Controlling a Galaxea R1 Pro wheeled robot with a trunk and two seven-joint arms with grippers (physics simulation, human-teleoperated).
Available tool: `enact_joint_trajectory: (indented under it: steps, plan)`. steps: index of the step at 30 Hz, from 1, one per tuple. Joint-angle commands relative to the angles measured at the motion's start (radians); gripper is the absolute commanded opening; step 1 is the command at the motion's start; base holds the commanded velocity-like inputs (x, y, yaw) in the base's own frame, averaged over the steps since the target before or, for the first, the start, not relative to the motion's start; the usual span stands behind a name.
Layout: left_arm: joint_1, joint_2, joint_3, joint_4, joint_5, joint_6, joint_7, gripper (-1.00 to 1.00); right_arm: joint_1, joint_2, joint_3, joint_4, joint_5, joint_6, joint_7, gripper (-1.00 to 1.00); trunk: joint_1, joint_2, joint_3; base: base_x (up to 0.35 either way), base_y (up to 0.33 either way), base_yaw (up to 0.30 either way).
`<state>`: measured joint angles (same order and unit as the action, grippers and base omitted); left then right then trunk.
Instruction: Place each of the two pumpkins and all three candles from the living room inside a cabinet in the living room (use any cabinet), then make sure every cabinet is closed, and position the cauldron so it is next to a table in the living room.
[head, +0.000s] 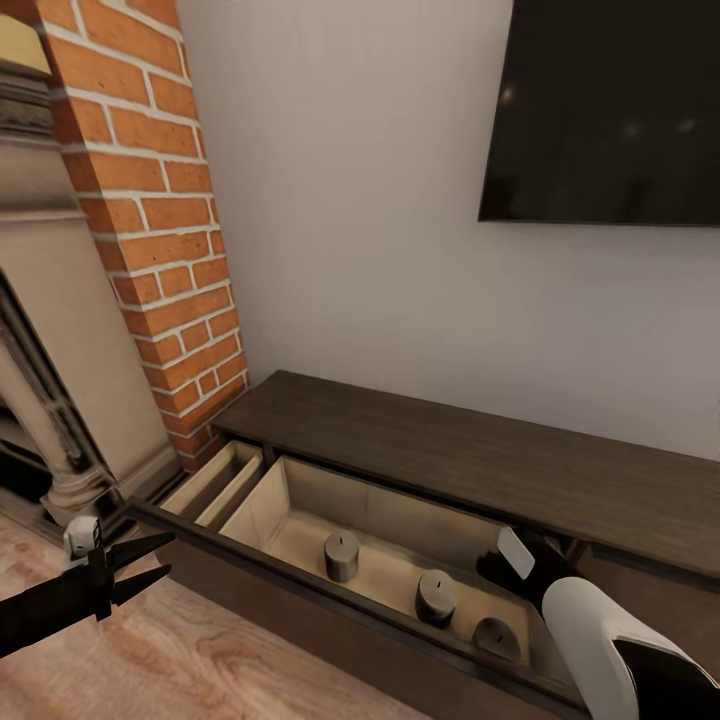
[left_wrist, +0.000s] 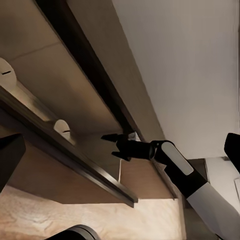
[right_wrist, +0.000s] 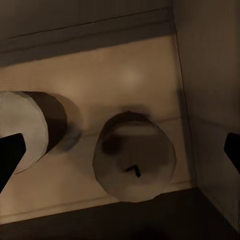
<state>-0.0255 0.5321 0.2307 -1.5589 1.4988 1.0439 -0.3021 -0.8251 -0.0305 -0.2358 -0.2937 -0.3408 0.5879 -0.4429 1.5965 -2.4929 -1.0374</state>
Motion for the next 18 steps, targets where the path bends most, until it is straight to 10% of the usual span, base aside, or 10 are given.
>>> enact_joint_trajectory:
  steps: [1,18]
  plan:
    - [-0.001,0.000,0.001,0.000,-0.009,0.003,-0.009,1.00,0.000,0.000,0.000,-0.002,-0.011,0.022,-0.006,1.00,-0.004,0.007,0.002,0.000,0.000,0.000]
    - [-0.001,-0.002,-0.001,0.000,-0.009,0.003,-0.008,1.00,0.000,0.001,0.002,-0.002,-0.012,0.085,0.001,1.00,-0.069,0.126,0.056,-0.046,0.000,0.000]
